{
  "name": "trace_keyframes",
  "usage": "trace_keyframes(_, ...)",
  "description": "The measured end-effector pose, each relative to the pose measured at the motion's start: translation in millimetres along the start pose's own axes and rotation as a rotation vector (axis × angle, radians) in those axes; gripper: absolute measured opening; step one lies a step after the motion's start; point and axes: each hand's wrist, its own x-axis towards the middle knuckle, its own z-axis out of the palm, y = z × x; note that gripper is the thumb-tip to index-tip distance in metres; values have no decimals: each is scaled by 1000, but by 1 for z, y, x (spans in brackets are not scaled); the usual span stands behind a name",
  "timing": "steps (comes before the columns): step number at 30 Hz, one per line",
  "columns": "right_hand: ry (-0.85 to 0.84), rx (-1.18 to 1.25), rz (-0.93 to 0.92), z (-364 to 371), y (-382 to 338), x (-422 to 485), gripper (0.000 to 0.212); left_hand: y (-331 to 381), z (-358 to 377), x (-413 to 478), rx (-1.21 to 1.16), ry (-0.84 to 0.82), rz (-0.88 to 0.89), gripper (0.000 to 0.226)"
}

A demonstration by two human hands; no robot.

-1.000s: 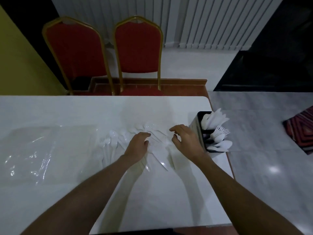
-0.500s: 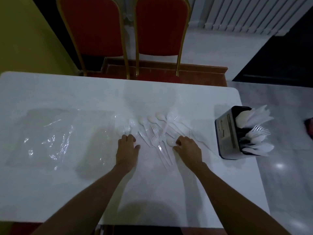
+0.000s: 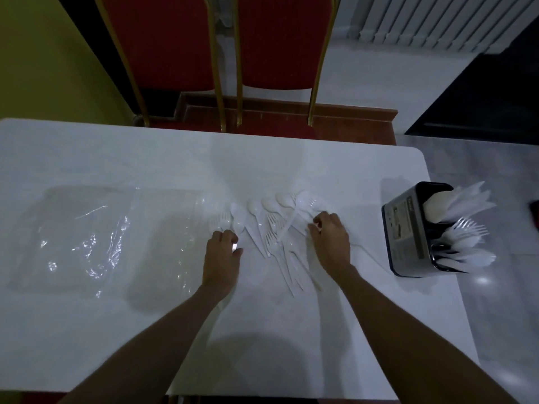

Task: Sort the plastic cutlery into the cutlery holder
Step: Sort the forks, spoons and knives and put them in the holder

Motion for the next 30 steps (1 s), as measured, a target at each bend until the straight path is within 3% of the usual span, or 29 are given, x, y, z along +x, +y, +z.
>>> trace_keyframes(5,45,-92,42,3,3,21,20,9,6,-7,-5,7,59,16)
trace_keyframes(9,-49,-32,21,10,3,20,14,26,13,-9,-70,-76,54,10)
trace_keyframes(14,-108,32,20,7,7,24,12,44,32,-8,-96,-190,1,29)
trace_keyframes(19,-180,30,37,1,13,28,20,51,39,-11,-55,-188,-54,40)
trace_keyframes(25,-254,4,87,-2,5,27,15,47,35,-4,-61,-149,-82,29)
trace_keyframes(30,-149,-34,92,-18,11,35,5,42,33,0,-67,-87,-147,18)
